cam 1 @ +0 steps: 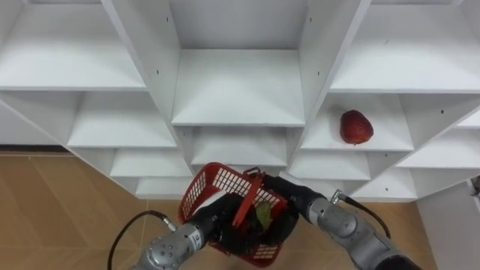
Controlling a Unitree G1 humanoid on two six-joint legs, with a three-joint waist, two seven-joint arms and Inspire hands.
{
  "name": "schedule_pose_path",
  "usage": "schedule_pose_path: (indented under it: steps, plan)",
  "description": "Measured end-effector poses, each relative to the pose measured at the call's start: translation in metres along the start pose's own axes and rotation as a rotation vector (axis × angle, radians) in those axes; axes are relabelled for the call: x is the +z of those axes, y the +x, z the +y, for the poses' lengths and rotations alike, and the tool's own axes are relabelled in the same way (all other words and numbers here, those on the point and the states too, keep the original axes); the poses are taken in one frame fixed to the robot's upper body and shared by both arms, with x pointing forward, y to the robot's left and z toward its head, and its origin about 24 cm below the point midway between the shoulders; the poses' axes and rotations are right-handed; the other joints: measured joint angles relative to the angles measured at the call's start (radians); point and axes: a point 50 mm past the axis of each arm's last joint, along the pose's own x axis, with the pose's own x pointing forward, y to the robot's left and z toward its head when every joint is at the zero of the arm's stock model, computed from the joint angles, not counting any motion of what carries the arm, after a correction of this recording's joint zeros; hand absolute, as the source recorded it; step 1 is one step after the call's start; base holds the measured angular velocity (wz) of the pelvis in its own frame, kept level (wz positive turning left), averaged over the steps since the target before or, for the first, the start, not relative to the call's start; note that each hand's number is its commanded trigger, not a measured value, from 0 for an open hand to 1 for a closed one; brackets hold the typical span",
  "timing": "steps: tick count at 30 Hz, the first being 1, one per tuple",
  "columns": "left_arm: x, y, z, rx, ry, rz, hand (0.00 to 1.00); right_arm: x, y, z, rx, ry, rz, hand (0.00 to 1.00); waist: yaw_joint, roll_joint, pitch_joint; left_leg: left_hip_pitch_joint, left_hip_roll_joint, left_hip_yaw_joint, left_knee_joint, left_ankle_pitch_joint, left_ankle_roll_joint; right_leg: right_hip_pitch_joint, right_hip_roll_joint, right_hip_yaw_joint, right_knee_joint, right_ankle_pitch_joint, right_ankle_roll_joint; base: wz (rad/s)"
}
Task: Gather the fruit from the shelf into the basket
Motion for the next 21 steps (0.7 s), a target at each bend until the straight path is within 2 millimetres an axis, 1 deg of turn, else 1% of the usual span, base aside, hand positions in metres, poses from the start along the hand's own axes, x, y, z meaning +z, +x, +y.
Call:
schedule_pose_path:
  steps: [3, 7, 12, 15, 17, 18, 20, 21]
  plan:
    - [-0.001, -0.001, 0.002, 0.001, 0.01, 0.007, 1.0, 0.0, 0.0, 0.0, 0.001, -0.004, 0.001, 0.0, 0.001, -0.002, -0.0008, 0.0, -0.001, 0.001, -0.001, 0.0, 0.0, -0.002, 0.001, 0.002, -0.001, 0.0, 0.0, 0.0]
    - [-0.003, -0.003, 0.006, 0.01, 0.015, 0.013, 1.0, 0.0, 0.0, 0.0, 0.005, -0.006, 0.001, 0.0, 0.002, -0.009, -0.0029, -0.001, 0.0, 0.002, -0.001, 0.0, 0.0, -0.003, 0.001, 0.003, -0.002, 0.0, 0.0, 0.0]
    - [-0.01, -0.007, 0.009, 0.031, 0.023, 0.038, 1.0, -0.002, -0.001, 0.002, 0.011, 0.006, 0.0, 0.0, -0.002, -0.024, -0.0129, 0.021, -0.001, 0.002, -0.003, 0.0, 0.0, 0.023, 0.002, 0.003, -0.015, 0.0, 0.0, 0.0]
    - [-0.021, -0.01, 0.012, 0.069, 0.011, 0.079, 1.0, -0.008, -0.004, 0.004, 0.003, 0.076, 0.0, 0.0, -0.004, -0.024, -0.014, 0.057, -0.001, 0.002, -0.017, 0.0, 0.0, 0.054, 0.004, 0.003, -0.018, 0.0, 0.001, 0.0]
    - [-0.036, -0.015, 0.016, 0.111, -0.015, 0.142, 1.0, -0.013, -0.007, 0.005, -0.007, 0.106, 0.005, 0.0, -0.011, -0.023, -0.0155, 0.075, -0.001, 0.003, -0.024, 0.0, 0.0, 0.074, 0.006, 0.005, -0.031, 0.0, 0.002, 0.0]
    - [-0.04, -0.018, 0.016, 0.125, -0.023, 0.154, 1.0, -0.015, -0.009, 0.006, -0.01, 0.115, 0.009, 0.0, -0.015, -0.022, -0.0172, 0.079, 0.0, 0.003, -0.028, 0.0, 0.0, 0.075, 0.007, 0.006, -0.031, 0.0, 0.002, 0.0]
    - [-0.054, -0.028, 0.017, 0.167, -0.046, 0.196, 1.0, -0.026, -0.016, 0.009, -0.022, 0.131, 0.025, 0.0, -0.023, -0.019, -0.0235, 0.082, -0.001, 0.002, -0.033, 0.0, 0.0, 0.076, 0.008, 0.006, -0.032, 0.0, 0.002, 0.0]
    - [-0.057, -0.03, 0.017, 0.173, -0.053, 0.205, 1.0, -0.028, -0.018, 0.01, -0.026, 0.133, 0.026, 0.0, -0.023, -0.019, -0.024, 0.083, -0.001, 0.003, -0.033, 0.0, -0.001, 0.078, 0.008, 0.006, -0.032, 0.0, 0.002, 0.0]
